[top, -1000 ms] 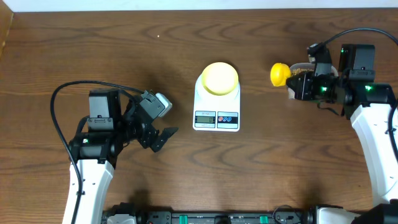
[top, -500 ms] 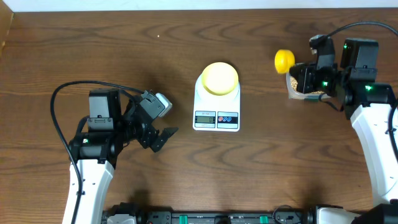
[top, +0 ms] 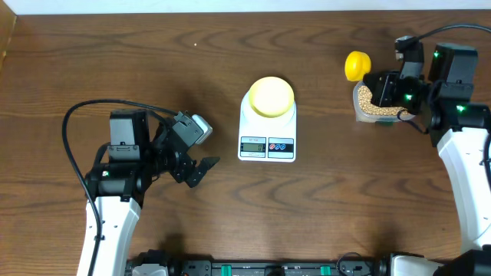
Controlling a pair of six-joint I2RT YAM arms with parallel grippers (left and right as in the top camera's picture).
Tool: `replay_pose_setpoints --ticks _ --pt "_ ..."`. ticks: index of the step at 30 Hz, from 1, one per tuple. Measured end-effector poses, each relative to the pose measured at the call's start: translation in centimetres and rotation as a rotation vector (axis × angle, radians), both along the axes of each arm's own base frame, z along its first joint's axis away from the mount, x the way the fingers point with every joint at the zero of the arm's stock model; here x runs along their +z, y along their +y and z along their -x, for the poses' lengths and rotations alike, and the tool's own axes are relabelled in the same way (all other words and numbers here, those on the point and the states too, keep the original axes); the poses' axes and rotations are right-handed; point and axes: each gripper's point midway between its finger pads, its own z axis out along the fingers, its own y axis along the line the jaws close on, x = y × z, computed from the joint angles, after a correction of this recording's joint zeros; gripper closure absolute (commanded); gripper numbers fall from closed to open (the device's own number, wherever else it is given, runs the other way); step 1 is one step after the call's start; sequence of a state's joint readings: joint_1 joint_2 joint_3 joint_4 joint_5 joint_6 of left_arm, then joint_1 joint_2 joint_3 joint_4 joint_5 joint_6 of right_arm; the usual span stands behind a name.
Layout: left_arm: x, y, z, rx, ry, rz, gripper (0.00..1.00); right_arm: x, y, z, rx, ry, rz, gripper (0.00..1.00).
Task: Scoop item into bowl and weigh 50g on scale
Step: 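Move the yellow scoop with the right gripper over the soybean tub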
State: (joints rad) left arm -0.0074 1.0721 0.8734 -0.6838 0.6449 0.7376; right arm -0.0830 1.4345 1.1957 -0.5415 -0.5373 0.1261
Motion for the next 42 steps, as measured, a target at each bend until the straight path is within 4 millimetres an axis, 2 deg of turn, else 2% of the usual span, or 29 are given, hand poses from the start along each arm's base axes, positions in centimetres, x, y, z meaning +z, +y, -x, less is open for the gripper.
replay_pose_setpoints --ticks 10,18,21,29,35,42 --pt "0.0 0.0 0.0 0.0 0.0 0.0 0.02 -3.1 -1.2 3.0 0.029 0.142 0.101 0.99" --pt "0.0 0.0 0.0 0.0 0.0 0.0 0.02 -4.1 -2.2 4.0 0.048 0.176 0.198 0.99" --pt "0.0 0.0 0.0 0.0 0.0 0.0 0.02 -3.7 -2.8 4.5 0.043 0.205 0.234 0.99" --pt "0.0 0.0 0.0 0.0 0.0 0.0 0.02 -0.3 -4.8 5.1 -0.007 0.2 0.36 0.99" --pt "0.0 0.0 0.0 0.0 0.0 0.0 0.02 -0.7 -6.5 6.0 -0.048 0.25 0.424 0.99" --pt "0.0 0.0 0.0 0.0 0.0 0.0 0.03 -0.9 -7.2 6.3 -0.059 0.267 0.45 0.99"
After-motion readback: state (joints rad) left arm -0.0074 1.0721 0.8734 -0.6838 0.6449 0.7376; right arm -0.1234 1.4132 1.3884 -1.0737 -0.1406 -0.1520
